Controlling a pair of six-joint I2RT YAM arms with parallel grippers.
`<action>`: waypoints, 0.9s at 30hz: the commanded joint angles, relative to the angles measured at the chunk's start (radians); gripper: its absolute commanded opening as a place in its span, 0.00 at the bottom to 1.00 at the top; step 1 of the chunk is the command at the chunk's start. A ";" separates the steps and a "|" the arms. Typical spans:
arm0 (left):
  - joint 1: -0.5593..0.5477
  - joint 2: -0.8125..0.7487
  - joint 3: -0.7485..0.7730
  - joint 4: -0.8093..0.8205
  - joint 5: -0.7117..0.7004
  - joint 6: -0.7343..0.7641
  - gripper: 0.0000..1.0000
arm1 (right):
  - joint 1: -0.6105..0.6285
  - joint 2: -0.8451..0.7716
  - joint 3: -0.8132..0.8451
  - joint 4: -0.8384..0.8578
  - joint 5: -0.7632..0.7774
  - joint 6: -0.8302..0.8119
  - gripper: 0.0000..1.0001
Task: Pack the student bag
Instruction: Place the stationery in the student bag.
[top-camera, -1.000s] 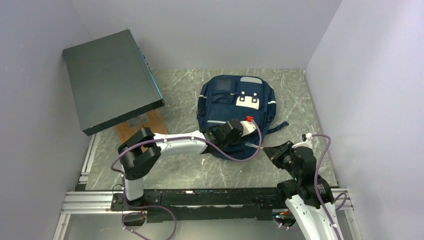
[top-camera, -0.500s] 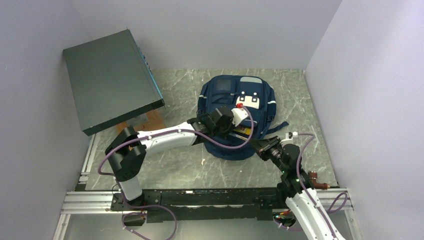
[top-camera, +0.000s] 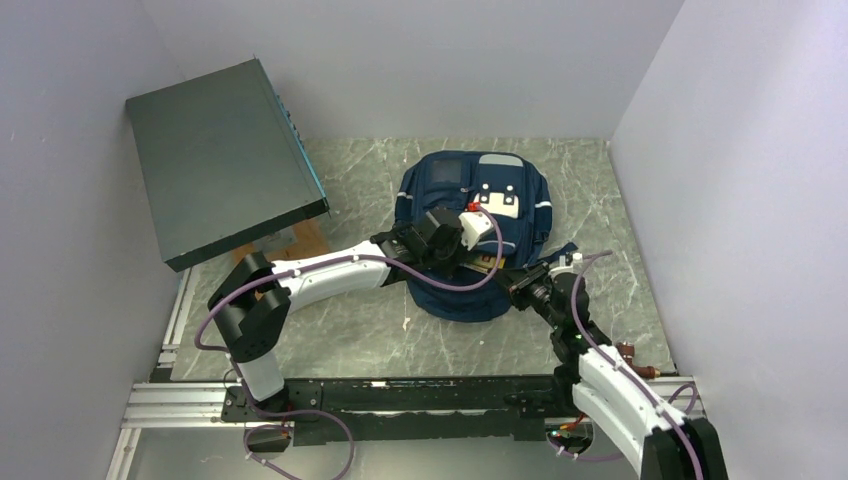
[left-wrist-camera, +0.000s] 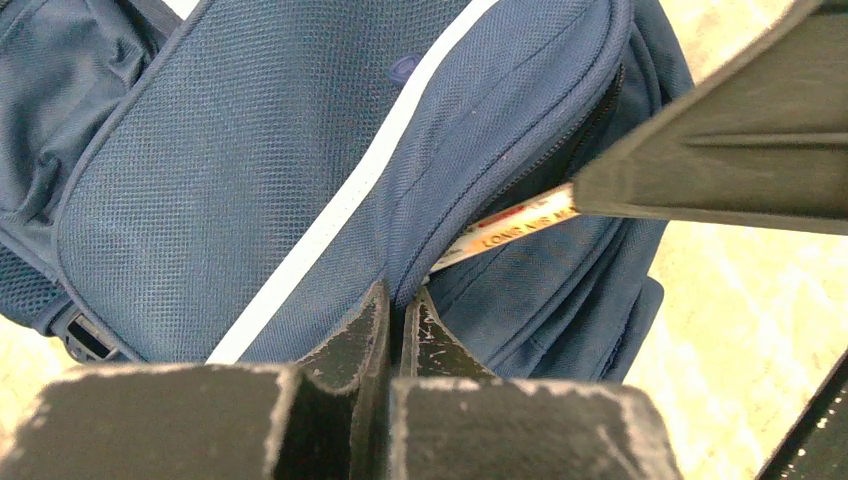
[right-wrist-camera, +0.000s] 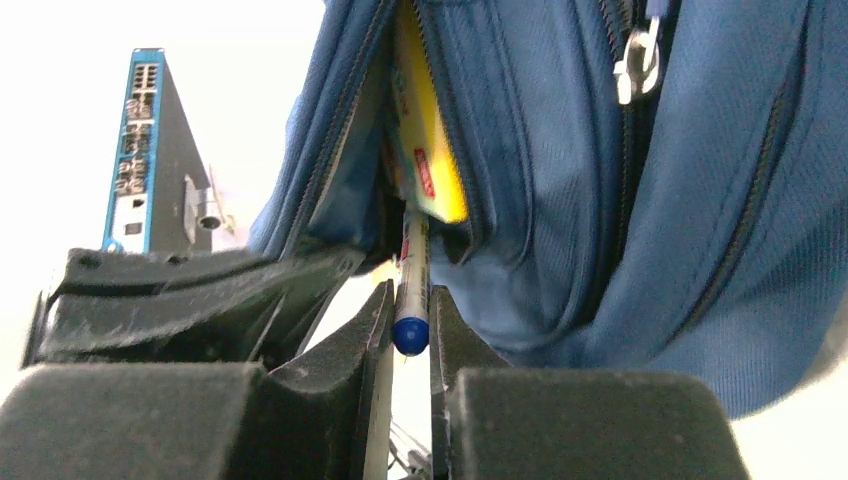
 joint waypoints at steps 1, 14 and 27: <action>-0.015 -0.070 0.028 0.035 0.124 -0.075 0.00 | 0.001 0.162 0.024 0.226 0.055 -0.045 0.00; -0.015 -0.108 -0.002 0.030 0.156 -0.064 0.00 | -0.007 0.340 0.143 0.285 0.291 -0.158 0.00; -0.012 -0.089 0.067 -0.008 0.190 -0.077 0.00 | -0.001 0.338 0.138 0.195 -0.029 -0.246 0.18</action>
